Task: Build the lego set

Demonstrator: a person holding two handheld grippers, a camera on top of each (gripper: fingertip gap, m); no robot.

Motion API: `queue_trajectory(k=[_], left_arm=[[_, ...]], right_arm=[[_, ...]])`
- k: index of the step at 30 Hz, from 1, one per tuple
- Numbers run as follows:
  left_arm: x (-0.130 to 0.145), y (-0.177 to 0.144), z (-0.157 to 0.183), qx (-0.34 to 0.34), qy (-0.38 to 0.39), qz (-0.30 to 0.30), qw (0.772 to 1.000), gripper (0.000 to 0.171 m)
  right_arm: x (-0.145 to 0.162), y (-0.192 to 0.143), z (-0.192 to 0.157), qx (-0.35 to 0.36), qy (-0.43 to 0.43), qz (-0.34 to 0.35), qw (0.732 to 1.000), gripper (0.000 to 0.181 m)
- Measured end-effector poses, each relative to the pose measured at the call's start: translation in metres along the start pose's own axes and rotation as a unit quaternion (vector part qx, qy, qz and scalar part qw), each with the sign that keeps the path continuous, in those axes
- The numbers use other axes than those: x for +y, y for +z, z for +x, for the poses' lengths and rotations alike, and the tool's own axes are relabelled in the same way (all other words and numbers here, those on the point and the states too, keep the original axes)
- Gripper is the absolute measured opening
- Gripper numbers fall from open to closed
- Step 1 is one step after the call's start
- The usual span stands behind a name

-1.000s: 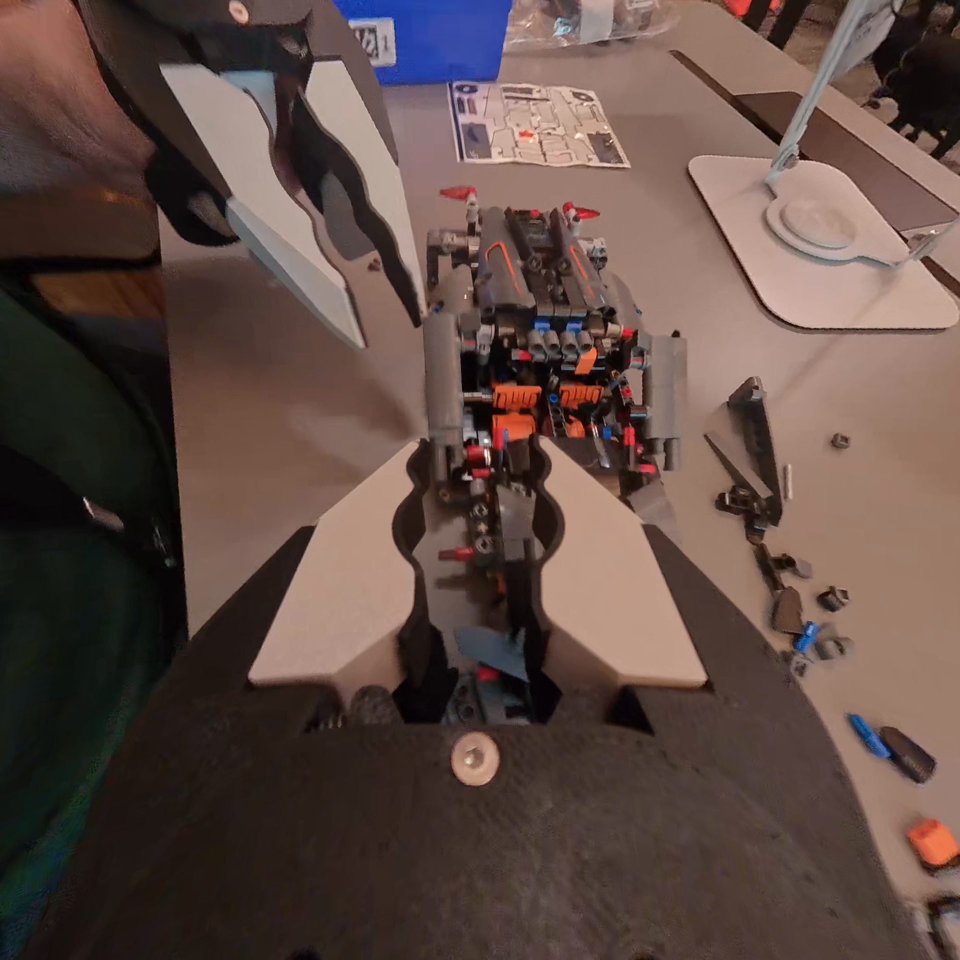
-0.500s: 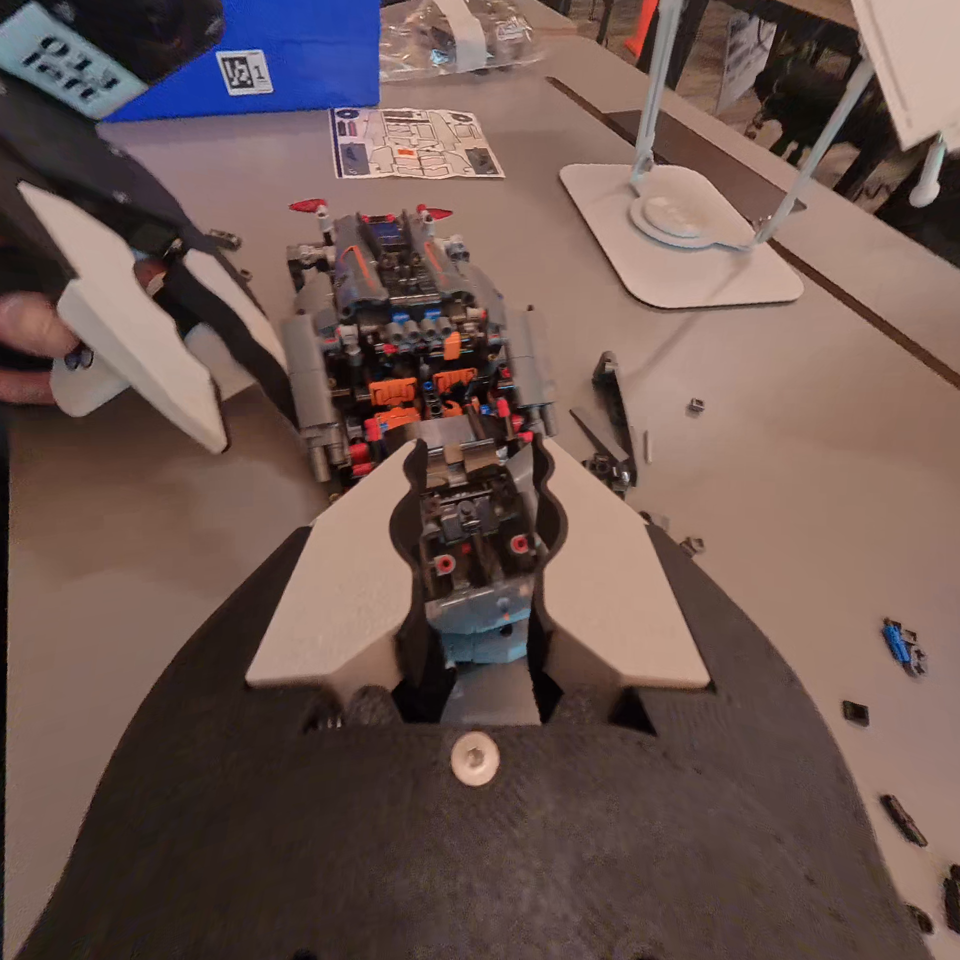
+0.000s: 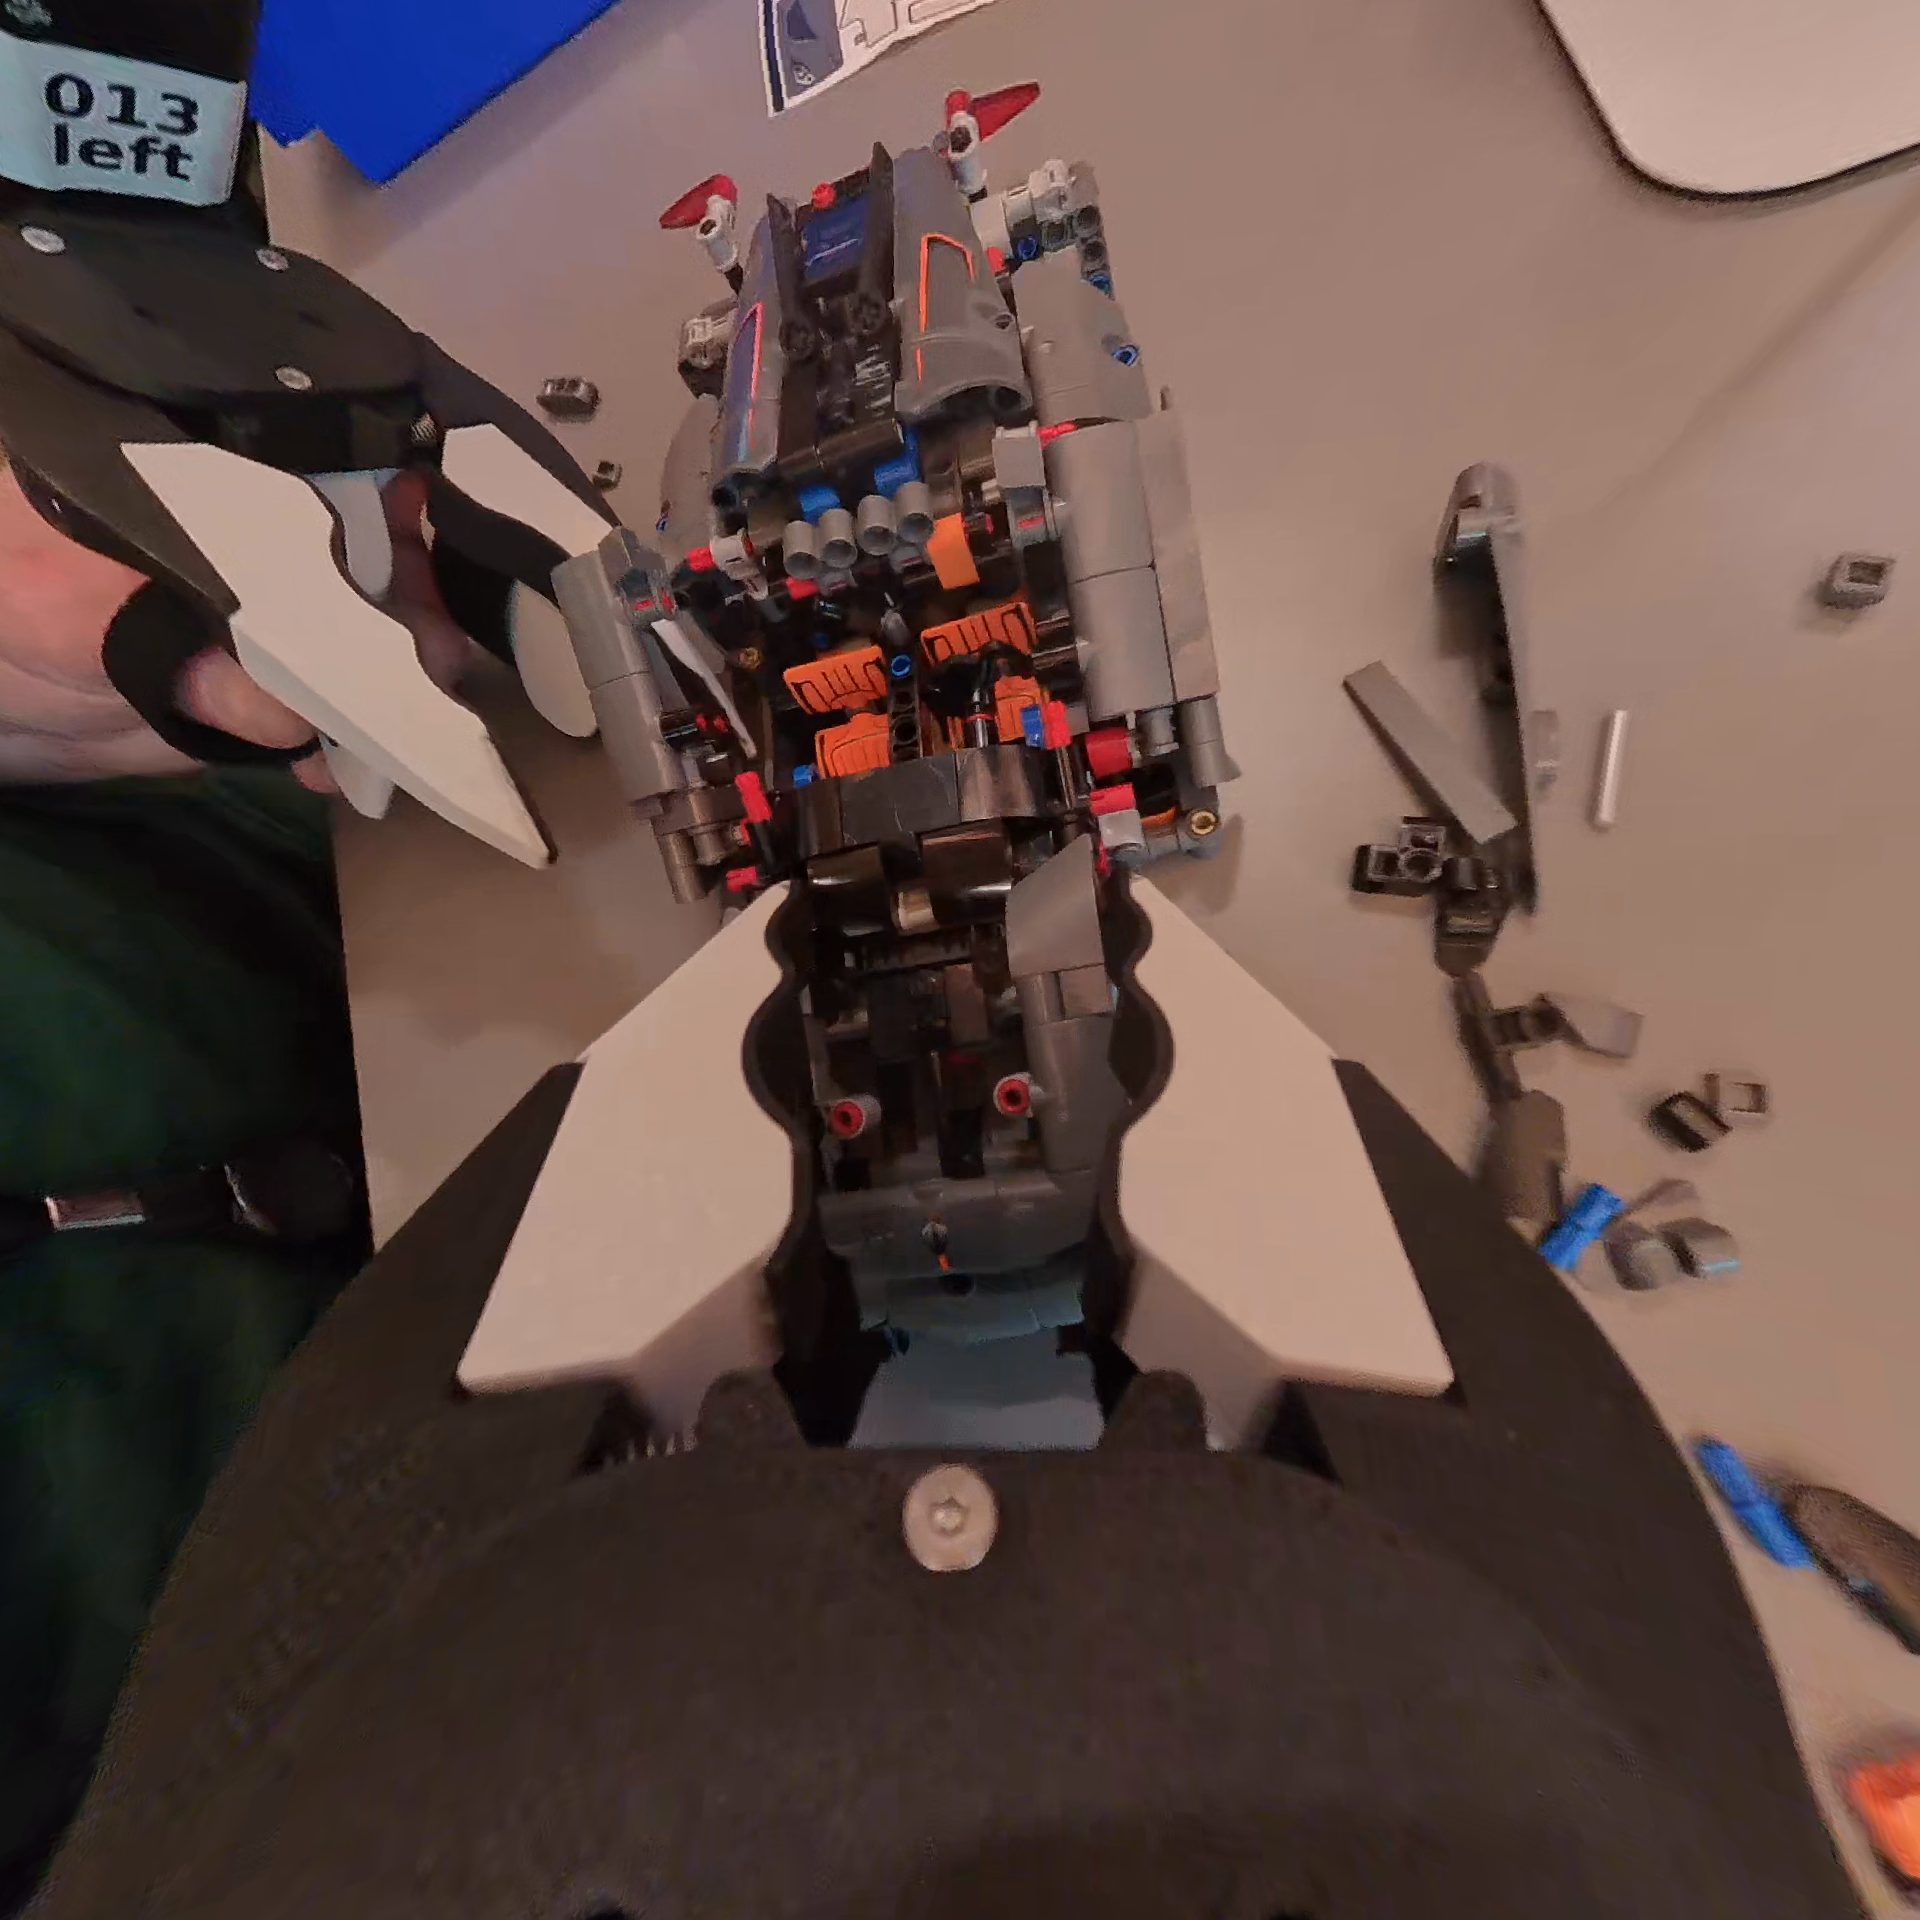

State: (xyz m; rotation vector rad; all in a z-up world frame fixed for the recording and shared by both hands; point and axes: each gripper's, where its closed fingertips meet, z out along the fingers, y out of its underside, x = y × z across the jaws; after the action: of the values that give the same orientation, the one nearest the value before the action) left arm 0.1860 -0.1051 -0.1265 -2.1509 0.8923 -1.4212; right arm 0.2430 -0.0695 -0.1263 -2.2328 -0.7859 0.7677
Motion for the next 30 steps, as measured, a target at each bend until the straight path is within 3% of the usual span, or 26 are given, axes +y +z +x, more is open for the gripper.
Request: queue_trajectory(k=[9,17,21,27,30], left_arm=[[-0.008,-0.033,-0.031,-0.013,0.007,-0.002,1.0,0.057],[0.006,-0.051,-0.036,-0.03,-0.001,-0.011,0.999,0.041],[0.008,-0.055,-0.035,-0.052,0.009,0.004,0.999,0.044],[0.013,-0.057,-0.035,-0.093,0.035,0.0,0.995,0.044],[0.012,-0.055,-0.037,-0.094,0.019,0.01,0.995,0.036]], right_arm=[[-0.013,0.033,-0.046,0.005,0.022,0.021,1.0,0.06],[-0.02,0.041,-0.05,0.022,0.009,0.02,1.0,0.048],[-0.018,0.043,-0.047,0.046,-0.006,0.014,0.999,0.045],[-0.03,0.037,-0.049,0.096,-0.11,0.01,0.989,0.044],[-0.042,0.044,-0.07,0.045,-0.157,0.026,0.986,0.04]])
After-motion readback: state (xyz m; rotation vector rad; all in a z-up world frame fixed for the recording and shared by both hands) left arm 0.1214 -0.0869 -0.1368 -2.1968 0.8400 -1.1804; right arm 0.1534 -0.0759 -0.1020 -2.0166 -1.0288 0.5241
